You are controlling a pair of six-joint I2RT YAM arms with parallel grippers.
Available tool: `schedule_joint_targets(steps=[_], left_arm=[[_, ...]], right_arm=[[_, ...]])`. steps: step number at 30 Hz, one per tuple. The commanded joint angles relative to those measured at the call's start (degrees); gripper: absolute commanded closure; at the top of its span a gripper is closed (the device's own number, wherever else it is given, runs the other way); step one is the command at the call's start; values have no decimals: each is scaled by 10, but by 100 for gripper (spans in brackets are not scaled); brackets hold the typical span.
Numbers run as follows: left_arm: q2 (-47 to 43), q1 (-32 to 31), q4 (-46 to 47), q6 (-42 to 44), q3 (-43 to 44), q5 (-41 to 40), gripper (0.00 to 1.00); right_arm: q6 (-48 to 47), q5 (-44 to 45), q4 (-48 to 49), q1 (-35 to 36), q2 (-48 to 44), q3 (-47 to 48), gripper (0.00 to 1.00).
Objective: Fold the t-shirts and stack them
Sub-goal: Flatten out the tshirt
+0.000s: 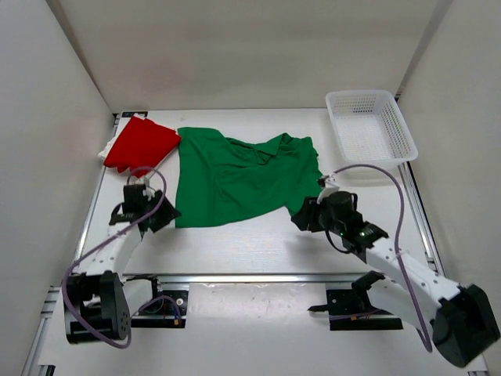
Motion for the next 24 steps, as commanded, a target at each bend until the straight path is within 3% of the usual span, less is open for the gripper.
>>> schedule_joint_targets(steps=[1, 6, 9, 13, 24], left_arm=[[-66, 10, 26, -50, -50, -10, 37], [-103, -4, 62, -109, -137, -50, 33], [-81, 3, 91, -137, -155, -35, 38], [-68, -21, 109, -170, -164, -59, 52], [-55, -19, 177, -188, -153, -95, 76]], right_arm=[[21, 26, 18, -3, -86, -33, 59], [48, 1, 29, -15, -134, -76, 59], [41, 0, 30, -11, -129, -80, 59], [34, -5, 38, -17, -124, -85, 59], [35, 19, 4, -68, -138, -83, 57]])
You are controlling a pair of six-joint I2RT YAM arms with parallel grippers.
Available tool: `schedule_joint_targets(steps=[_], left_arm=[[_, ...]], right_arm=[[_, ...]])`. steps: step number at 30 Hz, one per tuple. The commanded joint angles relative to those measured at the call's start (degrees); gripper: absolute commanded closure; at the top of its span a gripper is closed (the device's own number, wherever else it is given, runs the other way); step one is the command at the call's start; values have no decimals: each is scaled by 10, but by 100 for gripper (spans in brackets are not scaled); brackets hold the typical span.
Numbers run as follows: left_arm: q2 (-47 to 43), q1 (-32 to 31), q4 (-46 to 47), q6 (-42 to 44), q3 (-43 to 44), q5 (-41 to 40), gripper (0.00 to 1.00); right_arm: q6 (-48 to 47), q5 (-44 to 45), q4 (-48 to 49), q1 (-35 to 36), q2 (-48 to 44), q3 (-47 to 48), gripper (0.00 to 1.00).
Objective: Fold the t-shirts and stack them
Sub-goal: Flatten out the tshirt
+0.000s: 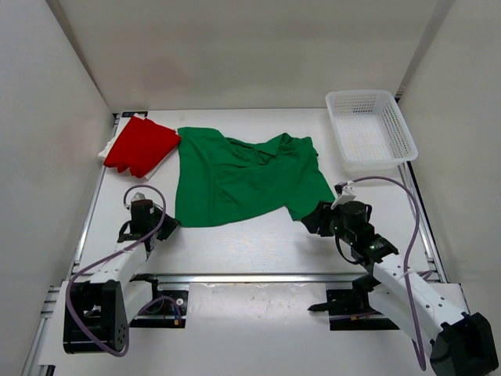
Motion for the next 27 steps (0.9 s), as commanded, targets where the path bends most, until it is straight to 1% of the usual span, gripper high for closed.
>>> schedule_joint_targets(steps=[1, 4, 5, 6, 8, 9, 11, 12, 14, 16, 19, 20, 22, 25, 27], left_arm=[[7, -1, 41, 3, 17, -25, 76], [30, -2, 52, 4, 28, -30, 81], [37, -22, 53, 9, 28, -30, 86], [39, -22, 51, 10, 29, -27, 93], [37, -21, 68, 14, 30, -22, 100], [29, -26, 67, 19, 27, -24, 100], [11, -30, 66, 24, 37, -17, 100], [4, -41, 62, 28, 46, -15, 100], [-3, -58, 41, 42, 63, -4, 100], [1, -83, 23, 56, 86, -1, 100], [-2, -106, 7, 84, 116, 4, 100], [-3, -112, 6, 84, 115, 7, 100], [-5, -125, 3, 93, 119, 7, 100], [-6, -140, 9, 104, 118, 1, 100], [-8, -146, 10, 104, 121, 10, 100]], right_arm=[[0, 21, -1, -16, -3, 13, 57], [1, 34, -17, -24, 8, 23, 54], [4, 44, -17, -27, 5, 22, 51], [5, 59, -24, -30, 9, 23, 47], [10, 91, -33, -53, 13, 22, 44], [8, 101, -39, -70, 20, 23, 42], [3, 117, -47, -106, 41, 23, 42], [4, 117, -49, -128, 56, 27, 41], [3, 124, -45, -147, 72, 32, 41], [0, 156, -31, -155, 88, 37, 41], [-10, 146, -16, -192, 131, 58, 41], [-15, 155, -5, -192, 140, 69, 42], [-26, 170, 4, -193, 188, 82, 44], [-34, 157, 24, -199, 243, 94, 49], [-36, 158, 33, -199, 264, 105, 52]])
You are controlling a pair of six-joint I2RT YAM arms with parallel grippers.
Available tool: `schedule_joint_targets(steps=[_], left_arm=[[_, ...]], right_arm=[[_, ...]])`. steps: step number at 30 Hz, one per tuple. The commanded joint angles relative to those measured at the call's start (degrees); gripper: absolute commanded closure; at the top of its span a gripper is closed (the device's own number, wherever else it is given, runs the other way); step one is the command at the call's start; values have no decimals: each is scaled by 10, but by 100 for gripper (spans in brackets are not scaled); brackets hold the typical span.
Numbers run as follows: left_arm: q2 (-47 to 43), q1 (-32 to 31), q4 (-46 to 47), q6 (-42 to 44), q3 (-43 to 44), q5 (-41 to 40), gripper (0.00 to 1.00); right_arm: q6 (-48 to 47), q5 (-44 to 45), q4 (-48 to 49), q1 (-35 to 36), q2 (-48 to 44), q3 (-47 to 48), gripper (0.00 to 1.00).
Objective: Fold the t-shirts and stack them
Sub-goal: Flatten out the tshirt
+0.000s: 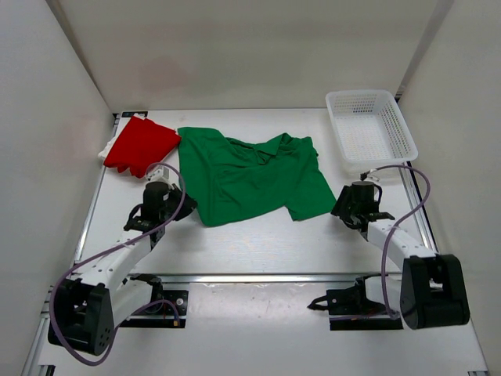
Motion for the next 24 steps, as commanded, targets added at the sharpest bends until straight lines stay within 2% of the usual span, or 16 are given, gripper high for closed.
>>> schedule_joint_targets(steps=[1, 11, 15, 21, 24], left_arm=[[-12, -7, -8, 22, 15, 8, 100], [-2, -17, 16, 13, 14, 29, 100], [-2, -12, 14, 13, 16, 29, 100], [5, -19, 26, 3, 20, 29, 100], [9, -25, 29, 3, 21, 24, 100]], right_arm=[[-13, 13, 39, -3, 40, 27, 53], [-20, 24, 51, 6, 101, 47, 56], [-14, -3, 49, -12, 124, 57, 68], [-13, -16, 75, -4, 158, 66, 76], [-24, -5, 67, 7, 177, 87, 88]])
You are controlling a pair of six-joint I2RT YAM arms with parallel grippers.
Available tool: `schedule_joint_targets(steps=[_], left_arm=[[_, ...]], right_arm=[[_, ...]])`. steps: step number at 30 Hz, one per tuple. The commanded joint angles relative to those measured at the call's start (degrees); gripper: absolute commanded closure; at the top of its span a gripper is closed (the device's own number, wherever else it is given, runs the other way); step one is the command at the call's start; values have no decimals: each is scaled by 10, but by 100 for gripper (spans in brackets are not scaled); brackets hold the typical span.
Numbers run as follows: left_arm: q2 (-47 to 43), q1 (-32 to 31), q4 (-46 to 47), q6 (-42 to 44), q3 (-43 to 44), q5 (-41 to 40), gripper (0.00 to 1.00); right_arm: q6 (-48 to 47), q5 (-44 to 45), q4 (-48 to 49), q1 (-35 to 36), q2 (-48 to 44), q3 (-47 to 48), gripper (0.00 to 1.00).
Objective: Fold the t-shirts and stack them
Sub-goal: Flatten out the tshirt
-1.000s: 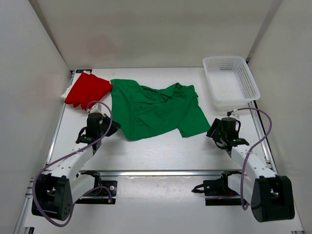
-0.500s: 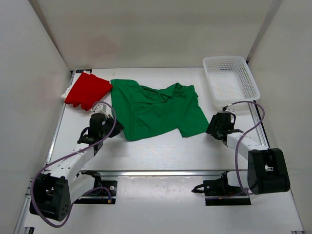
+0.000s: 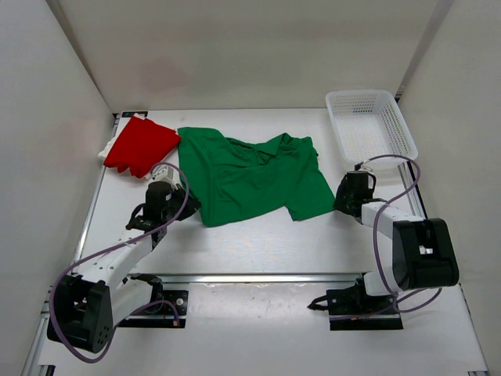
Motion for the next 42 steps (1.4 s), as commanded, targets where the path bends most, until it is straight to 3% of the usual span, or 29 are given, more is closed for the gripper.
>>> schedule_joint_targets(steps=[1, 2, 6, 11, 14, 17, 20, 24, 25, 26, 27, 28, 29, 30, 32, 33, 35, 37, 38, 39, 40, 41, 42], left_arm=[[1, -3, 18, -4, 16, 6, 100], [1, -5, 17, -5, 22, 6, 100], [2, -1, 10, -10, 53, 51, 100], [44, -52, -80, 43, 282, 37, 100], [66, -16, -76, 15, 364, 144, 100], [60, 25, -77, -7, 443, 169, 100], [62, 118, -65, -49, 525, 250, 100], [56, 253, 1, -157, 596, 345, 100], [62, 282, -14, -165, 634, 348, 100], [73, 291, -25, -165, 649, 352, 100], [77, 295, -38, -160, 682, 349, 100], [80, 297, -43, -161, 700, 347, 100], [83, 302, -44, -163, 703, 346, 100], [86, 305, -40, -168, 700, 342, 100], [94, 296, -47, -158, 690, 332, 100], [97, 286, -55, -151, 676, 313, 100], [97, 267, -67, -121, 627, 284, 100], [89, 240, -74, -96, 583, 234, 100], [88, 223, -83, -77, 558, 222, 100], [87, 204, -90, -64, 543, 194, 100], [80, 195, -96, -50, 514, 163, 100], [78, 172, -98, -33, 489, 141, 100], [81, 160, -101, -19, 458, 115, 100]], right_arm=[[-5, 7, 12, 14, 20, 18, 94], [0, -1, 19, 13, 18, 15, 100], [-5, 21, -3, 29, -25, 16, 100], [-2, 84, -124, 74, -232, 54, 100], [-17, 137, -206, 102, -324, 163, 100], [-54, 220, -275, 167, -361, 271, 100], [-108, 328, -321, 264, -332, 455, 100], [-243, 463, -293, 461, -263, 610, 100], [-309, 514, -259, 540, -240, 650, 100], [-440, 597, -143, 588, -238, 651, 100], [-554, 666, 157, 700, -237, 598, 100], [-873, 675, 367, 806, -239, 558, 100], [-1017, 672, 540, 840, -229, 572, 100], [-982, 678, 483, 804, -194, 632, 100], [-686, 603, 67, 704, -167, 722, 100], [-666, 591, 20, 686, -159, 747, 100], [-677, 577, 36, 645, -151, 727, 100], [-600, 521, -34, 576, -153, 706, 100], [-499, 442, -134, 493, -134, 709, 100], [-391, 308, -237, 437, -132, 731, 100], [-342, 221, -270, 292, -109, 730, 100], [-284, 41, -280, 165, -107, 700, 100], [-256, -36, -243, 120, -106, 642, 100]])
